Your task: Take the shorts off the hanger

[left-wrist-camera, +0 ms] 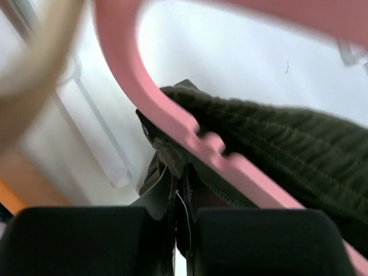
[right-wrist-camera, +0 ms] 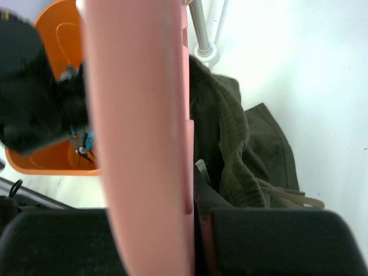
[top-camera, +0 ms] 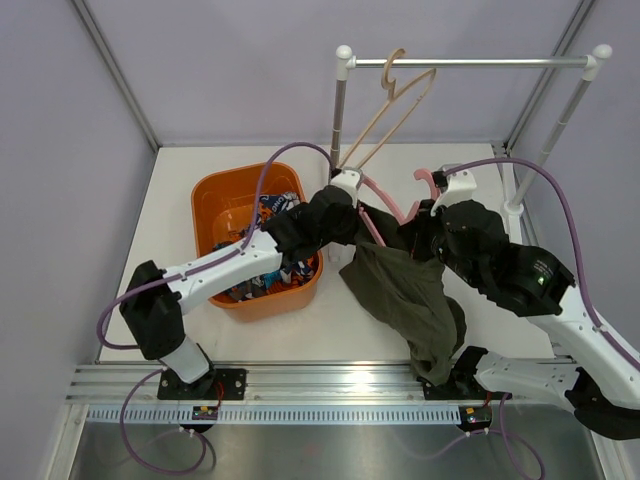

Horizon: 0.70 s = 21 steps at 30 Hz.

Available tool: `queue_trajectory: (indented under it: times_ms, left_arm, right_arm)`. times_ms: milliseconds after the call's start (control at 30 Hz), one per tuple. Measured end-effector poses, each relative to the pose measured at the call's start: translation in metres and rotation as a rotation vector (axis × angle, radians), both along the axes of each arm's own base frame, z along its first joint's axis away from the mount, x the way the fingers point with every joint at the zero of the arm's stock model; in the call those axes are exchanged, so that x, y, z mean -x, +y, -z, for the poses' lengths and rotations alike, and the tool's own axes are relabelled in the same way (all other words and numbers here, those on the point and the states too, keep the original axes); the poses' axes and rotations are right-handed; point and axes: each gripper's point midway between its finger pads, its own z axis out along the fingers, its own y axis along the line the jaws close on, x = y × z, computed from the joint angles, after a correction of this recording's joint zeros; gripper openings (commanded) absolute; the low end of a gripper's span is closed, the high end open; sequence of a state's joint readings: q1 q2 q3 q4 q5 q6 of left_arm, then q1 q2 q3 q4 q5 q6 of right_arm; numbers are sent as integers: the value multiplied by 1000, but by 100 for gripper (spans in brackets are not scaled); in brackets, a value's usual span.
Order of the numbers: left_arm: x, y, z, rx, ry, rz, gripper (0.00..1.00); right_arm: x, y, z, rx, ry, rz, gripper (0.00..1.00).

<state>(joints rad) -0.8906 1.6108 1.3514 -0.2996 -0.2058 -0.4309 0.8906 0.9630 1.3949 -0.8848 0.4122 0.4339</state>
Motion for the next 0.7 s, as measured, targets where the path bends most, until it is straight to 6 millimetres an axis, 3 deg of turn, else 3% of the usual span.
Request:
queue_trajectory:
  times_ms: [200,400,533,700]
  left_arm:
    - [35,0,-6,-94,-89,58,0]
    - [95,-16,-57,-70,-240,278,0]
    - [139,-21,-94,-24,-338,442,0]
    - [168,-14,-126,3,-423,556,0]
  right_arm:
    - [-15,-7,-13,39,-46,78,0]
    - [-31,-20,-35,67,-111,187,0]
    - [-45,-27,-36,105,-120,258,0]
    - [-72,-56,-32,140,-100,394,0]
